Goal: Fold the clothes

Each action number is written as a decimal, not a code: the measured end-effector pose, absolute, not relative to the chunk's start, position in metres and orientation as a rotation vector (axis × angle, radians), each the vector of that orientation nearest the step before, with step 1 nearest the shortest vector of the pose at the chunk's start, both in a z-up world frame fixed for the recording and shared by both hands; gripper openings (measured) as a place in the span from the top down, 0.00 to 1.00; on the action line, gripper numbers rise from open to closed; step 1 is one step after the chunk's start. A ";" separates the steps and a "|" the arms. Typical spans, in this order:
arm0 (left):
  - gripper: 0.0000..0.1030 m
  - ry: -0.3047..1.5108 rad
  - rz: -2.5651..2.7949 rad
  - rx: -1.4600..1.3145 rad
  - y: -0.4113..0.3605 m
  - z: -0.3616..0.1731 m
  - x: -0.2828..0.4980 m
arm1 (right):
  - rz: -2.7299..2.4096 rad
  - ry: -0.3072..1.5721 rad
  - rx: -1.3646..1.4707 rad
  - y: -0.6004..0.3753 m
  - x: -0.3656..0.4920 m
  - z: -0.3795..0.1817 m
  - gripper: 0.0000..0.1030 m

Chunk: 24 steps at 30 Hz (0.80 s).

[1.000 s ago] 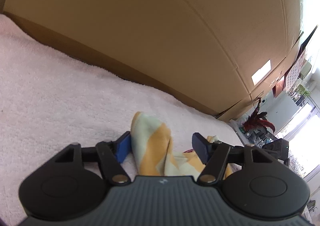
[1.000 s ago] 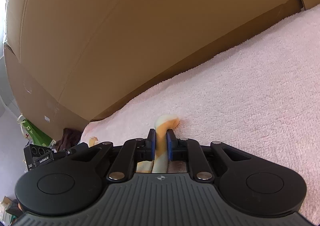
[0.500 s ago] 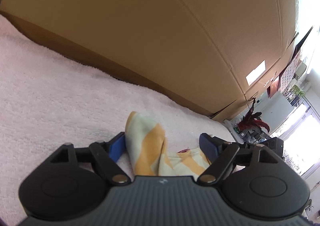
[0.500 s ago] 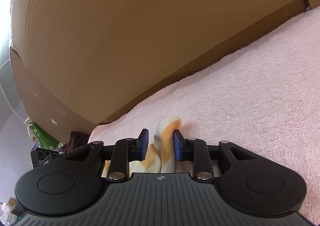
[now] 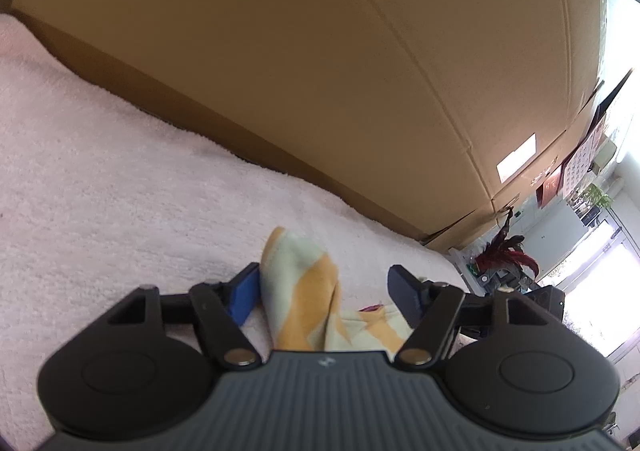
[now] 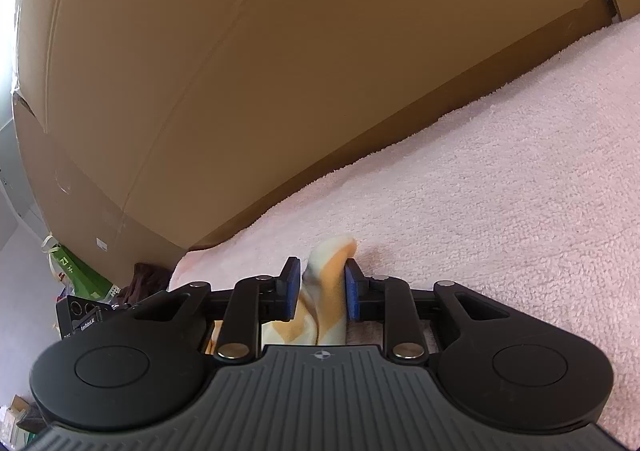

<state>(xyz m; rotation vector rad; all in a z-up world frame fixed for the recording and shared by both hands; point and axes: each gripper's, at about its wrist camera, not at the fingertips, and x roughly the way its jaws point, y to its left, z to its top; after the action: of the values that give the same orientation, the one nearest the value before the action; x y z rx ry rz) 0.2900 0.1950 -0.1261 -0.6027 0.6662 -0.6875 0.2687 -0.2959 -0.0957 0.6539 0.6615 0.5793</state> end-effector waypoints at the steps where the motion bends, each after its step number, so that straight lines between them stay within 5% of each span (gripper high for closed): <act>1: 0.35 0.667 -0.686 -0.608 0.196 -0.127 0.291 | 0.580 0.661 0.656 -0.296 0.269 -0.096 0.77; 6: 0.58 0.690 -0.671 -0.660 0.202 -0.132 0.296 | 0.582 0.659 0.664 -0.297 0.268 -0.096 0.77; 24: 0.70 0.709 -0.657 -0.715 0.212 -0.138 0.297 | 0.580 0.656 0.669 -0.297 0.266 -0.095 0.77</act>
<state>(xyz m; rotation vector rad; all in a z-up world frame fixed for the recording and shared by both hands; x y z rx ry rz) 0.2967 0.2119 -0.1384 -0.7153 0.7087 -0.6566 0.2664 -0.2969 -0.0953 0.6688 0.6565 0.5797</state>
